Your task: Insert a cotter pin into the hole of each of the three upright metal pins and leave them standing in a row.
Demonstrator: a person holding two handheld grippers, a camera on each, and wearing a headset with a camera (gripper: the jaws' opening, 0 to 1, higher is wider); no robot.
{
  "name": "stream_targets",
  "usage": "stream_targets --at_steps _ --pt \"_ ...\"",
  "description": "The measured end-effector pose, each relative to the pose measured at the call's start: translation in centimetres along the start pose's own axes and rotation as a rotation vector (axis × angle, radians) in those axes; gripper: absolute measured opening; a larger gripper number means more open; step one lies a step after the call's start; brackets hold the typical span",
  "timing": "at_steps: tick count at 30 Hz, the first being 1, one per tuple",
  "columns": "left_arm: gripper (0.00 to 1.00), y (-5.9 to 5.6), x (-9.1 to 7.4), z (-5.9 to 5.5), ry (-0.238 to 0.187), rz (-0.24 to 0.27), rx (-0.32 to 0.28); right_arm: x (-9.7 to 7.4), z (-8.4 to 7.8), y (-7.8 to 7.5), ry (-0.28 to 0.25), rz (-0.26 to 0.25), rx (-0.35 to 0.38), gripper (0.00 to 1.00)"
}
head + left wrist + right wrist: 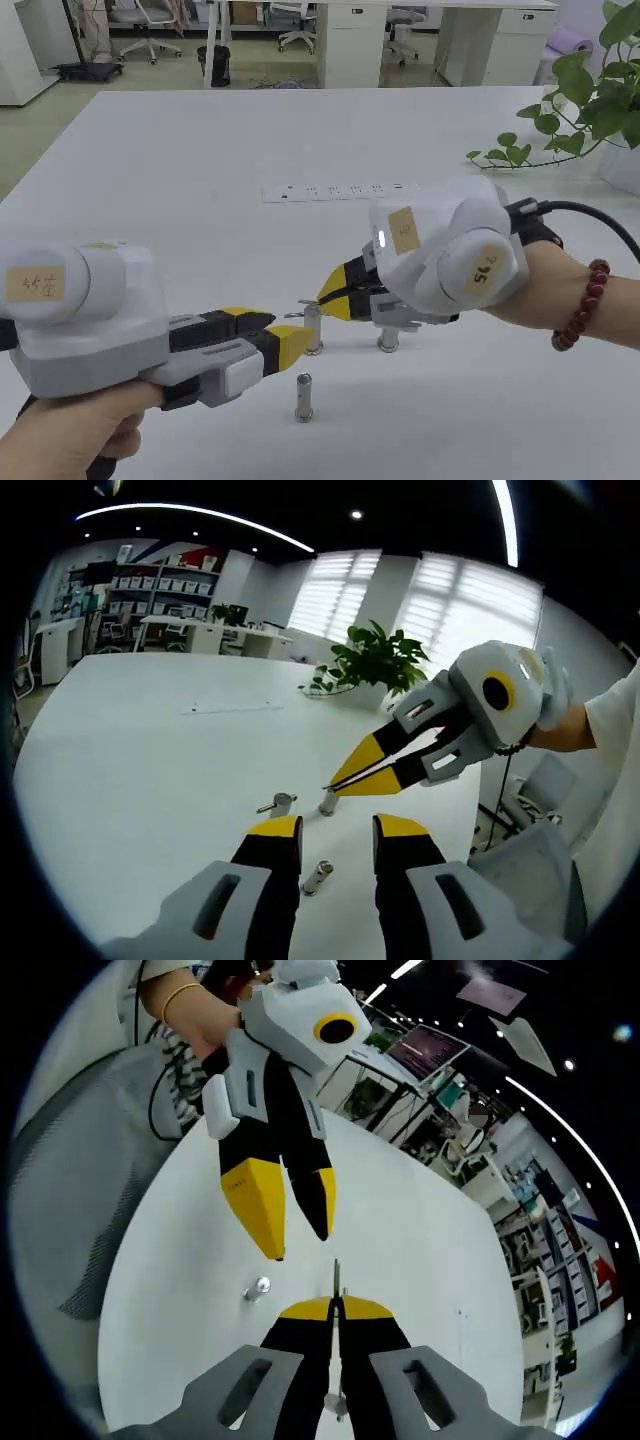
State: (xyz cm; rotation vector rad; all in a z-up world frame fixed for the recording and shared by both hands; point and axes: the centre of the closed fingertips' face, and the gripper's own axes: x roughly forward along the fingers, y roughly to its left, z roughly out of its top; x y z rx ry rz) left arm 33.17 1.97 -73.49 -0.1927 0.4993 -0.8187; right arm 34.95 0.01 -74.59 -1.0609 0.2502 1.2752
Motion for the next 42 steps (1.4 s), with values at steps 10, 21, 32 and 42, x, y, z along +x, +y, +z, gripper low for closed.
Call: stream_targets --at_steps 10,21,32,42 --pt "0.15 -0.3 0.1 -0.2 0.0 -0.019 -0.091 -0.1 1.0 1.1 -0.015 0.01 -0.032 0.02" --pt "0.07 -0.6 0.2 -0.9 0.019 -0.035 -0.15 0.2 1.9 2.3 -0.018 0.026 -0.08 0.02" --pt "0.02 -0.5 0.2 -1.3 0.024 -0.049 -0.253 0.4 2.3 2.8 -0.018 0.033 -0.097 0.02" --pt "0.01 -0.6 0.1 -1.3 0.023 -0.056 -0.258 0.4 2.4 2.8 -0.025 0.027 -0.092 0.02"
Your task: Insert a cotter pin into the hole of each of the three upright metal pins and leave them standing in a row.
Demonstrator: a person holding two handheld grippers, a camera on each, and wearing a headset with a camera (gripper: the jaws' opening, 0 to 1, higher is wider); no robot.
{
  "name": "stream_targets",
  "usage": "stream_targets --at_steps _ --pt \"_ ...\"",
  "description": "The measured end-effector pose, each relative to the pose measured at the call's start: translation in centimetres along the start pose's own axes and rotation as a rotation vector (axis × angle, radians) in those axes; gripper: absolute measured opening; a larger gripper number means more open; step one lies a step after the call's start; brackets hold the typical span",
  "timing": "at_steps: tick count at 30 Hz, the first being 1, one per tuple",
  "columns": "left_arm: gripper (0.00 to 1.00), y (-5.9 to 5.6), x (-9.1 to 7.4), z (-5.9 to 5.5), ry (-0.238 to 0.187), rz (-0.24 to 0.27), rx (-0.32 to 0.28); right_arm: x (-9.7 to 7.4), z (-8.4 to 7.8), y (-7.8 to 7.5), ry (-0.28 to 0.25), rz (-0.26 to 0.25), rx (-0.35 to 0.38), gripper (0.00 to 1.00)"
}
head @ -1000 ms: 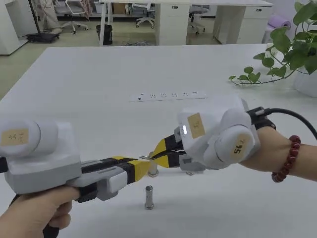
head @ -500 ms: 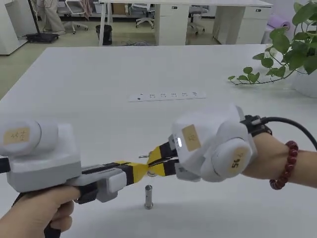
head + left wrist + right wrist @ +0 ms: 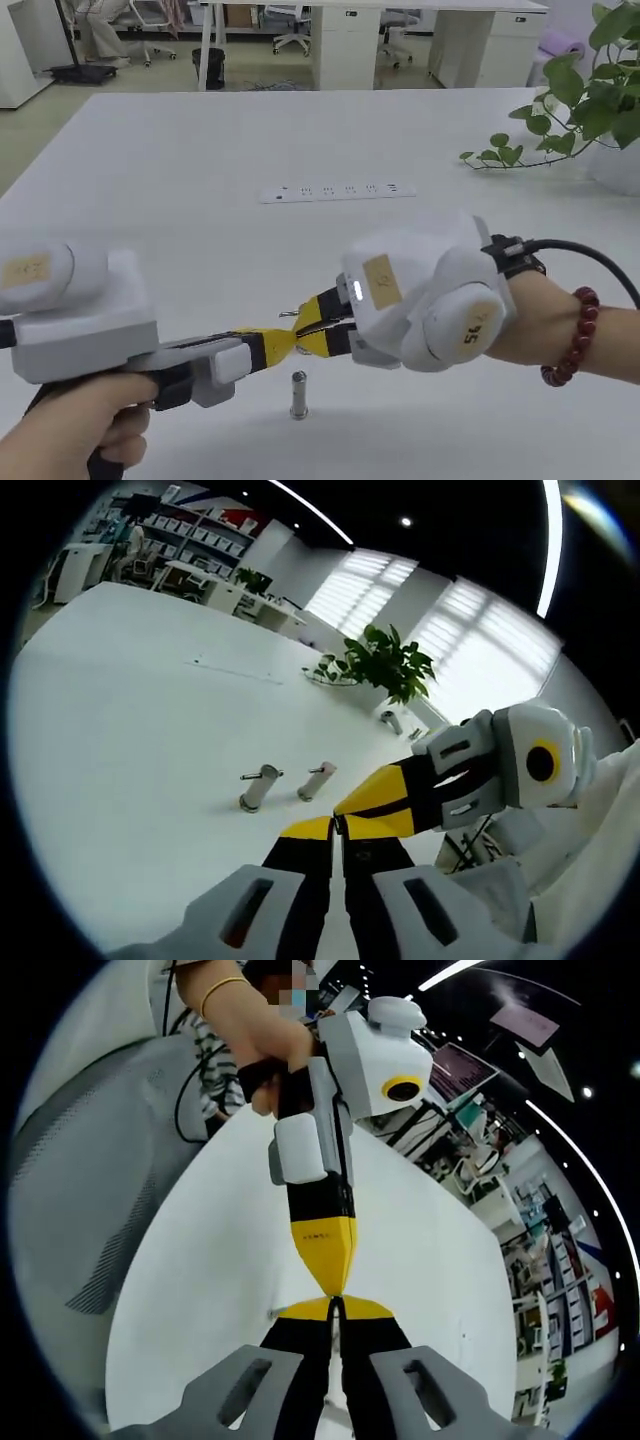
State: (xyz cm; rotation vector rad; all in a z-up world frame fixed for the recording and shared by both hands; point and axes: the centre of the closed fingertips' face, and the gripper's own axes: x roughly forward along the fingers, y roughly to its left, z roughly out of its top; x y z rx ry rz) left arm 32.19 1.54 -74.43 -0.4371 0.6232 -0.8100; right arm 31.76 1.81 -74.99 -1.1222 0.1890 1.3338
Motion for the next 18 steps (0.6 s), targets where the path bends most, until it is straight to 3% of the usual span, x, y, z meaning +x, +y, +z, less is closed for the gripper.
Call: stream_targets --at_steps 10,18 --pt "0.0 0.17 -0.14 0.32 -0.003 0.011 0.052 0.06 0.1 -0.43 -0.049 0.009 0.104 0.05" --pt "0.0 0.56 -0.49 0.27 -0.008 0.024 0.152 -0.46 -0.35 -0.26 -0.106 0.037 0.325 0.1"
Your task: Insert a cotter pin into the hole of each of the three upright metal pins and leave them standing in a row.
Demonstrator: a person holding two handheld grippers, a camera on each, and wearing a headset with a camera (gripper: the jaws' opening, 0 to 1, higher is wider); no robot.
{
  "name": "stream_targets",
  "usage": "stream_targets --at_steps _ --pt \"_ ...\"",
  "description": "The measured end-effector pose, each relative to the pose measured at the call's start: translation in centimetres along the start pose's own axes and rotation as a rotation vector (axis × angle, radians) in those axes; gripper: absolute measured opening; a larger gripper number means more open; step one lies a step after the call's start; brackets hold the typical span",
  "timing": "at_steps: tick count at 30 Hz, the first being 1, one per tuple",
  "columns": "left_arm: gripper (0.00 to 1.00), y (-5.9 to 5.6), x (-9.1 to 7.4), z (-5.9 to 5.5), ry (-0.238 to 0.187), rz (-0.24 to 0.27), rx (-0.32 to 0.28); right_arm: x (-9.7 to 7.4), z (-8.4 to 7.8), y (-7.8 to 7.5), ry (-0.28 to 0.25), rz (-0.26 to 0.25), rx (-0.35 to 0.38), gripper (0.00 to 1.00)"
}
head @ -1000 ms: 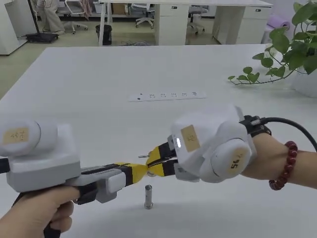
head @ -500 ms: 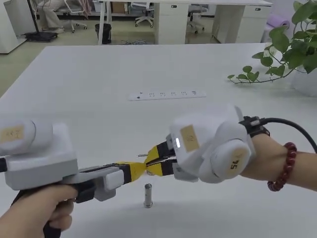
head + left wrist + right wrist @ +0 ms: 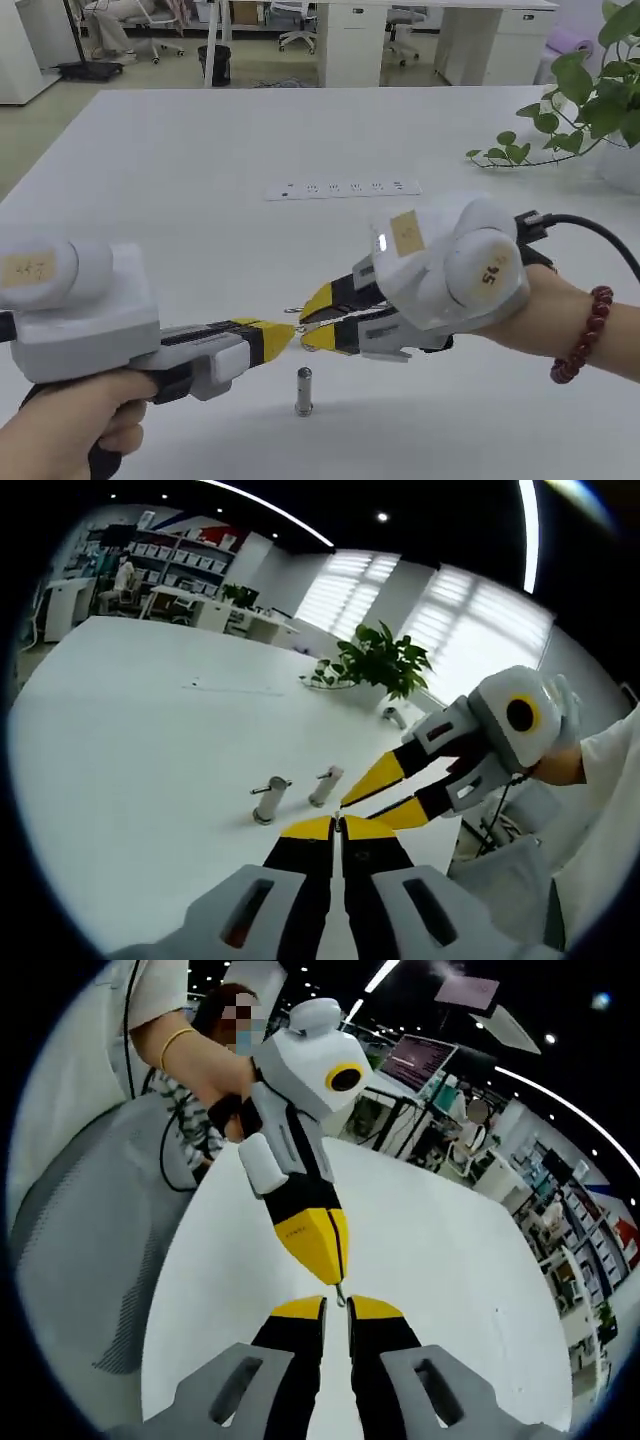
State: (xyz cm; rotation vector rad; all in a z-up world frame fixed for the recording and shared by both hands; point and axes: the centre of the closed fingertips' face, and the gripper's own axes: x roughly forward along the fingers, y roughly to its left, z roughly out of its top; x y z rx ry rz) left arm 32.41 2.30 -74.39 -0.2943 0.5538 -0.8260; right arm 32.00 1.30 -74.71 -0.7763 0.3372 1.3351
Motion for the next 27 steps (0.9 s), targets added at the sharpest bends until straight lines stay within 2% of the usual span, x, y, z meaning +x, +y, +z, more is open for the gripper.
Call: stream_targets --at_steps 3,8,13,14,16,18,27 --pt "0.0 0.0 -0.1 -0.2 -0.002 -0.005 0.037 -0.4 -0.3 0.0 -0.013 0.014 0.082 0.12" --pt "0.0 -0.2 -0.2 -0.6 0.013 -0.019 0.094 -1.0 -0.5 0.4 -0.051 0.065 0.238 0.15" --pt "0.0 -0.8 -0.3 -1.3 0.043 -0.061 0.151 -1.4 -0.6 0.8 -0.092 0.121 0.356 0.18" --pt "0.0 -0.9 -0.3 -1.5 0.051 -0.065 0.159 -1.4 -0.7 0.9 -0.097 0.129 0.361 0.18" --pt "0.0 -1.0 -0.4 -1.9 0.062 -0.072 0.173 -1.6 -0.4 1.7 -0.126 0.178 0.365 0.18" --pt "0.0 -1.1 -0.5 -2.1 0.068 -0.082 0.185 -1.6 -0.7 1.8 -0.117 0.177 0.366 0.18" --pt "0.0 -1.8 -1.0 -3.3 0.097 -0.144 0.261 -1.8 -1.5 3.5 -0.121 0.266 0.356 0.17"
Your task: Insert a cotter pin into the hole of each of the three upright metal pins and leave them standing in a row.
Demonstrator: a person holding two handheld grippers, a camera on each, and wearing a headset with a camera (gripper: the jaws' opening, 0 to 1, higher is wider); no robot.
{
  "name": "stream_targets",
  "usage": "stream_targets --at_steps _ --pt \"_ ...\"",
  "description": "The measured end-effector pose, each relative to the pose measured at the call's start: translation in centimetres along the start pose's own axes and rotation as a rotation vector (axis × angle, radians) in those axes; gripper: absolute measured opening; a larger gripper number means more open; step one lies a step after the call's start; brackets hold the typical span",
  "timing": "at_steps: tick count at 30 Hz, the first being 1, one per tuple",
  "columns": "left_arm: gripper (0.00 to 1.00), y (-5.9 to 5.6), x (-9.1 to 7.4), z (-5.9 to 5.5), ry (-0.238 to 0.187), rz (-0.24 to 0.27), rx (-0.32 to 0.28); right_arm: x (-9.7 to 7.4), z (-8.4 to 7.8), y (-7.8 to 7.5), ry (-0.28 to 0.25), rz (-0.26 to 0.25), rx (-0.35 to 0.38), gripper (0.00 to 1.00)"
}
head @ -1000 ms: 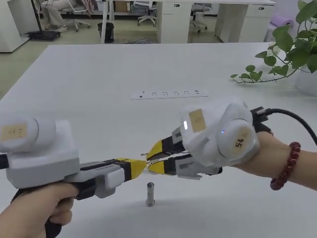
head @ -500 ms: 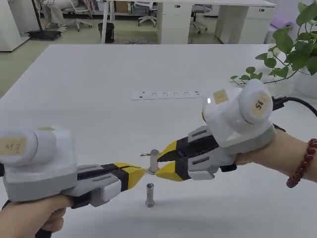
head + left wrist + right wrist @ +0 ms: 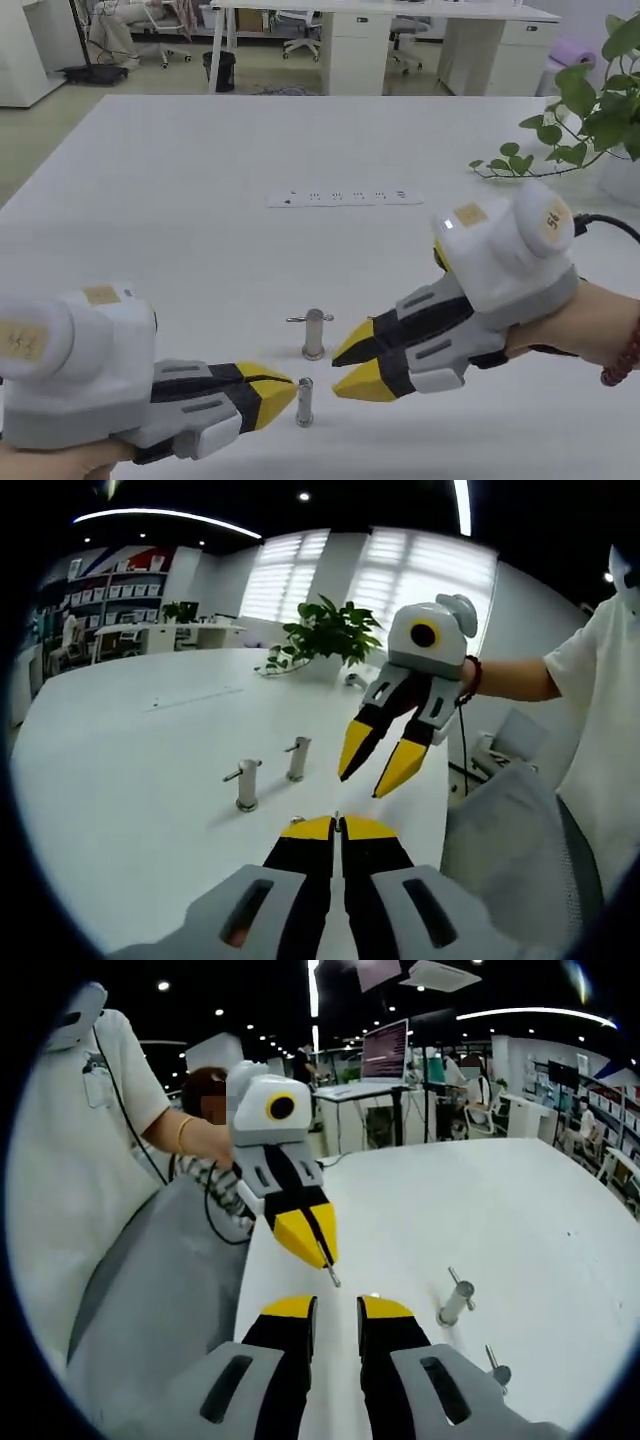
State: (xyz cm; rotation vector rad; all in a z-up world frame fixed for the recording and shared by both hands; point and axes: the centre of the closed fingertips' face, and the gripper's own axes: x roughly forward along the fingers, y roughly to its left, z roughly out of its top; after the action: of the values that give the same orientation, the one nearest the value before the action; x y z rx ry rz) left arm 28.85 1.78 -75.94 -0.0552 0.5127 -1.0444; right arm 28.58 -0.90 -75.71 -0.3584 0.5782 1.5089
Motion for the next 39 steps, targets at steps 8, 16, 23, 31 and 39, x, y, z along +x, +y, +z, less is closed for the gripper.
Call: stream_targets --at_steps 8,16,23,31,39 --pt "0.0 -1.7 0.1 -0.4 0.002 -0.081 0.049 0.4 -0.4 1.4 -0.015 0.07 0.003 0.16" --pt "0.0 -2.7 0.2 -0.3 -0.009 -0.13 0.08 0.6 -0.5 2.3 -0.022 0.11 -0.012 0.14" --pt "0.0 -3.4 0.2 -0.2 -0.013 -0.165 0.113 0.9 -0.4 3.1 -0.034 0.142 -0.036 0.11" --pt "0.0 -3.9 0.2 -0.1 -0.018 -0.188 0.139 1.1 -0.5 3.5 -0.032 0.157 -0.051 0.1" --pt "0.0 -4.2 0.2 0.0 -0.029 -0.203 0.158 1.3 -0.4 3.7 -0.037 0.165 -0.062 0.08"
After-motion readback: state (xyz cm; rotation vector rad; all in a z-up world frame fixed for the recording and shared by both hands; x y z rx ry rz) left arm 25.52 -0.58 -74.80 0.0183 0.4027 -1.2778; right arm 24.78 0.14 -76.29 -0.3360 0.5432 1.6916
